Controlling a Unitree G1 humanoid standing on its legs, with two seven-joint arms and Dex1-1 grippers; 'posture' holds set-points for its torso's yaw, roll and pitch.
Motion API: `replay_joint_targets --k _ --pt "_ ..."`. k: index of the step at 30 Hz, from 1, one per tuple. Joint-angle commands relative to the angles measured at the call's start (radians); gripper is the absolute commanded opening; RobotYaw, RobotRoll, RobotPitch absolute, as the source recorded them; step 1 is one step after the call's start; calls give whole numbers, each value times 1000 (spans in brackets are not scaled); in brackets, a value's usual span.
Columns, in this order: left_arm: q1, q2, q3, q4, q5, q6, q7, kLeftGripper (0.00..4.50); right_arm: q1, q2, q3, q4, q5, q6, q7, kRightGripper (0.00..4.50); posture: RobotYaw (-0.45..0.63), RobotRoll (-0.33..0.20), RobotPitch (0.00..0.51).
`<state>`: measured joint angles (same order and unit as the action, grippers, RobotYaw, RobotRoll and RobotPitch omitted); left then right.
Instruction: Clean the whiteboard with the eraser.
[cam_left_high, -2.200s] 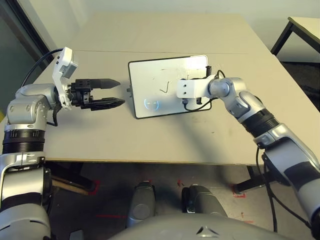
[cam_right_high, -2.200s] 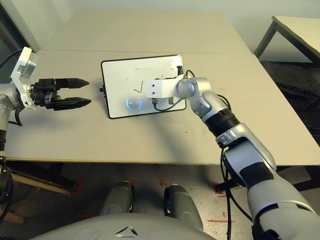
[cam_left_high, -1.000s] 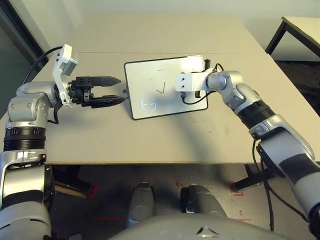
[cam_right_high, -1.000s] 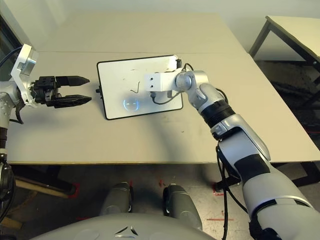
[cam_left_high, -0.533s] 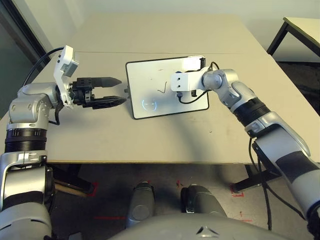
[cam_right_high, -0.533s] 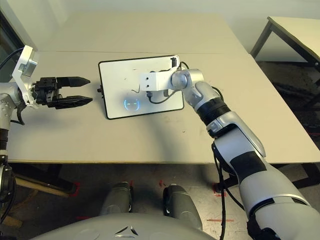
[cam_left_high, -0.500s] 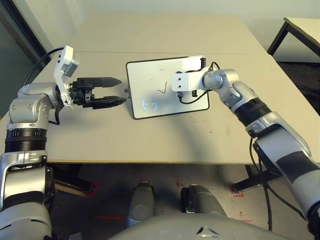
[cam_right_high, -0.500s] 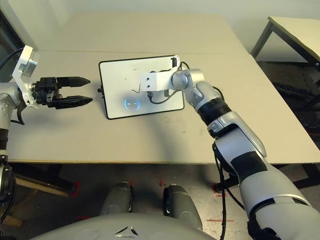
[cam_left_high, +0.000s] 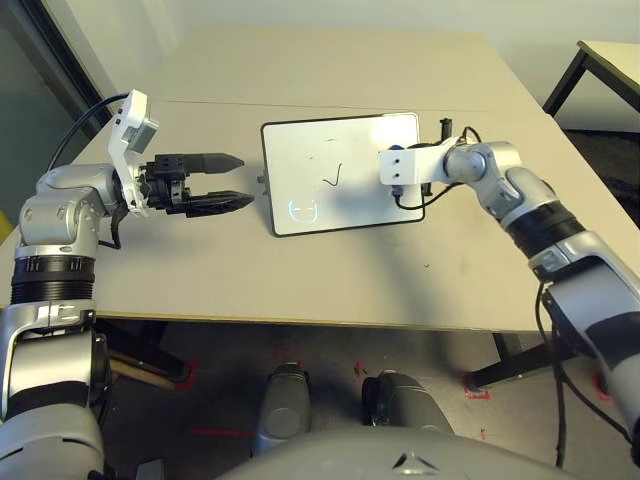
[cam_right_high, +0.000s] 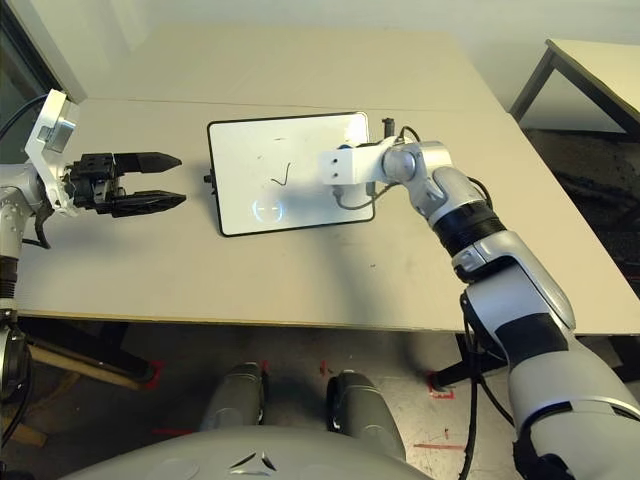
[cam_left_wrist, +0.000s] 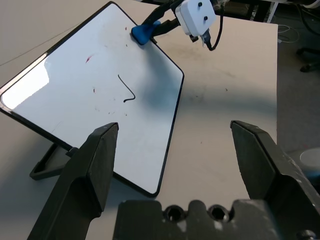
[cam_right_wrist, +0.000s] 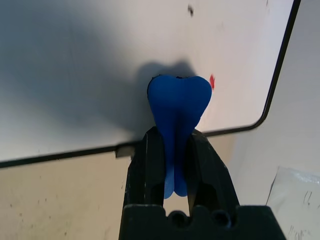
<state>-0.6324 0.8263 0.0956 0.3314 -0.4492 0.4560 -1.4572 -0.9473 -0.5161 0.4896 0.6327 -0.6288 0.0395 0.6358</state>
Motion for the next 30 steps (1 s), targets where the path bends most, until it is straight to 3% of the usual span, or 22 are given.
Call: replay_joint_targets --k 1,9,24,30 --pt "-15 -2 -13 12 1 -6 -8 4500 25 -1 -14 -33 12 28 28 368 316 0 20" --pt "-14 1 -11 11 2 -3 -7 4500 21 54 7 -50 7 47 26 368 324 0 24" --pt "13 12 5 -16 -9 12 5 4500 -89 186 27 82 -6 8 -14 368 351 0 24" --pt "19 13 10 -24 -12 15 10 4500 -94 196 26 96 -8 -5 -16 368 353 0 24"
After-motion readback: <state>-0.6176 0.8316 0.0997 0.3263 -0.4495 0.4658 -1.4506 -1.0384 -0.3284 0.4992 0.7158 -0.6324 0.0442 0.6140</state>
